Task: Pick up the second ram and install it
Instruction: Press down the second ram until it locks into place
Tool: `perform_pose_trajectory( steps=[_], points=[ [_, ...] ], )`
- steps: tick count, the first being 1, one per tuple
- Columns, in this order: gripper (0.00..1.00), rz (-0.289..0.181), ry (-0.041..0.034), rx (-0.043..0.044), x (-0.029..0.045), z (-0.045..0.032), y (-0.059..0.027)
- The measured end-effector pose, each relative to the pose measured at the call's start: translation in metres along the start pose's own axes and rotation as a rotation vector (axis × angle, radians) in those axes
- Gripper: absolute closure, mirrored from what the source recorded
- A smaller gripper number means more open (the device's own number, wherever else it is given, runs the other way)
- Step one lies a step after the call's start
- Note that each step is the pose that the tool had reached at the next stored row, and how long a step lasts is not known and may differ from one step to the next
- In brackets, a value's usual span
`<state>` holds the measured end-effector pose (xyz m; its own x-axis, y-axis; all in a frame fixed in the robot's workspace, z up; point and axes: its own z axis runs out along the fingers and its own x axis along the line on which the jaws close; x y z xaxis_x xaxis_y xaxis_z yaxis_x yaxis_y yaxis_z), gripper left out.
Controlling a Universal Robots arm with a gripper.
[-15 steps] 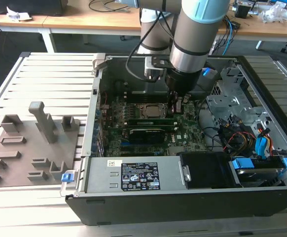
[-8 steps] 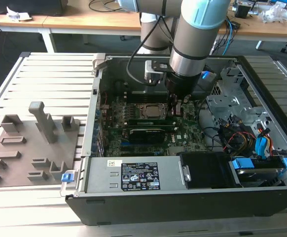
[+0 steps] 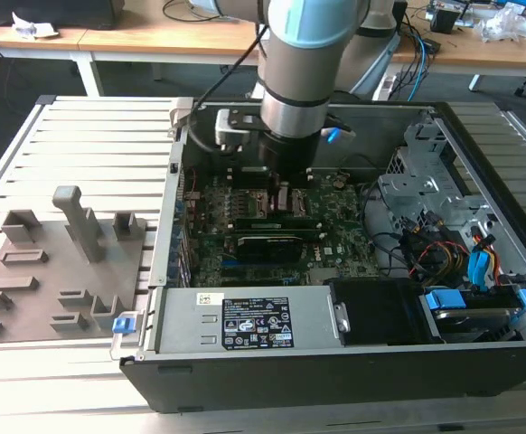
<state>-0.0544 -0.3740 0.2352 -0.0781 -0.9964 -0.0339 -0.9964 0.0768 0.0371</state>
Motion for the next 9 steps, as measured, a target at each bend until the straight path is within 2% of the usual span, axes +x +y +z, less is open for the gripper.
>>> perform_pose_trajectory(
  steps=[2, 6, 9],
  points=[
    [0.89, 0.0, -0.0005, 0.0035, 0.0016, 0.0011, 0.02],
    [0.89, 0.0, -0.0002, 0.0036, 0.0021, 0.0075, 0.0239],
    [0.89, 0.0, -0.0009, 0.0038, 0.0021, 0.0075, 0.0239]
  ],
)
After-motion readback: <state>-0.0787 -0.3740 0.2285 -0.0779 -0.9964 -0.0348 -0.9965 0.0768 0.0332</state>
